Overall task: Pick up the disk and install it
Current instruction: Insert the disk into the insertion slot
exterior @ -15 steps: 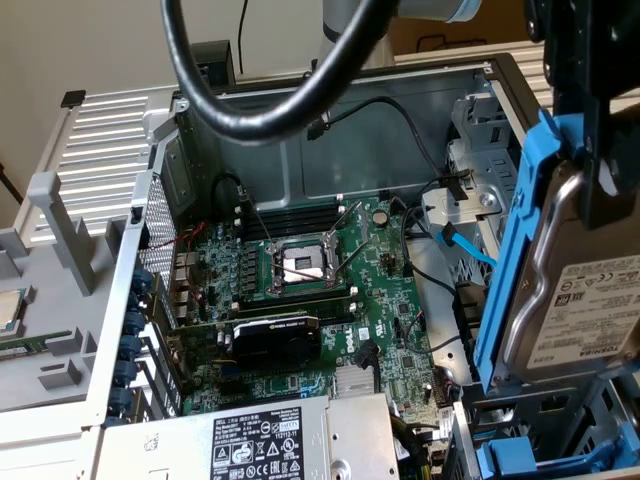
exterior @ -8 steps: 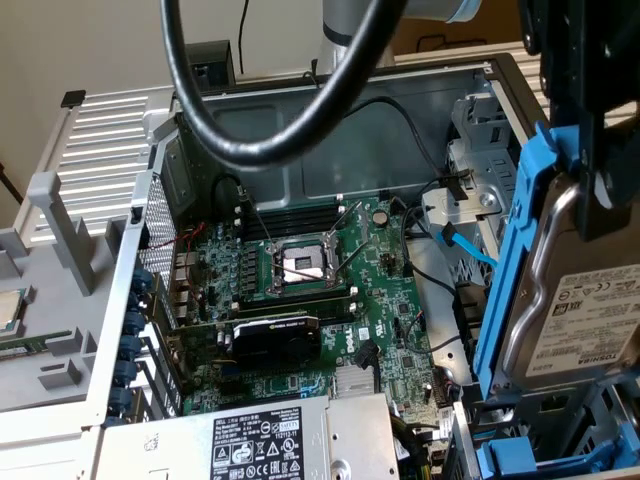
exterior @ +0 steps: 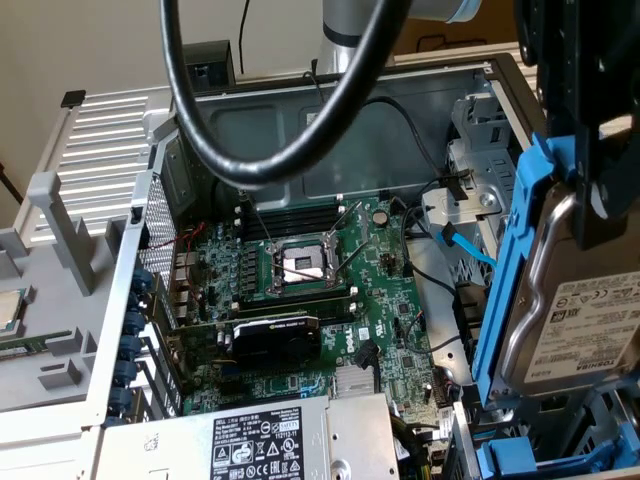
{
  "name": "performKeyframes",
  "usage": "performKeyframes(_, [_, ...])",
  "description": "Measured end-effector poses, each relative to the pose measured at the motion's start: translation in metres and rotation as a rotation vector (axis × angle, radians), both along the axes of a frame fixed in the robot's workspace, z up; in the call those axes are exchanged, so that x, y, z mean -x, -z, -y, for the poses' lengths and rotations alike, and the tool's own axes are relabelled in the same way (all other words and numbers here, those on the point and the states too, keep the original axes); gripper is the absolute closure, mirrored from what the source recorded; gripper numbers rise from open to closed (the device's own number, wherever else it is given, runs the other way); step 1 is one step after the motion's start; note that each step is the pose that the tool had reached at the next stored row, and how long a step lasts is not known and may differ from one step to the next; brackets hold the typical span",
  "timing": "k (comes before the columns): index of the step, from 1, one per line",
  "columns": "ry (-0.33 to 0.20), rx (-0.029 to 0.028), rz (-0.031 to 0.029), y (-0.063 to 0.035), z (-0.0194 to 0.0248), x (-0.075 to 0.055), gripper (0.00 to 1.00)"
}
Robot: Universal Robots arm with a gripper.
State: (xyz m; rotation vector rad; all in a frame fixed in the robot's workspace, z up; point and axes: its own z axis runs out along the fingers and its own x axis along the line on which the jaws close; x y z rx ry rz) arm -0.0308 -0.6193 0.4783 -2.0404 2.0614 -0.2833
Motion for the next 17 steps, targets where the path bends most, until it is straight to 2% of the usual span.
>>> performKeyframes(17, [-0.001,0.0034,0.0014,0.0061,-0.0004,0.0008,0.63])
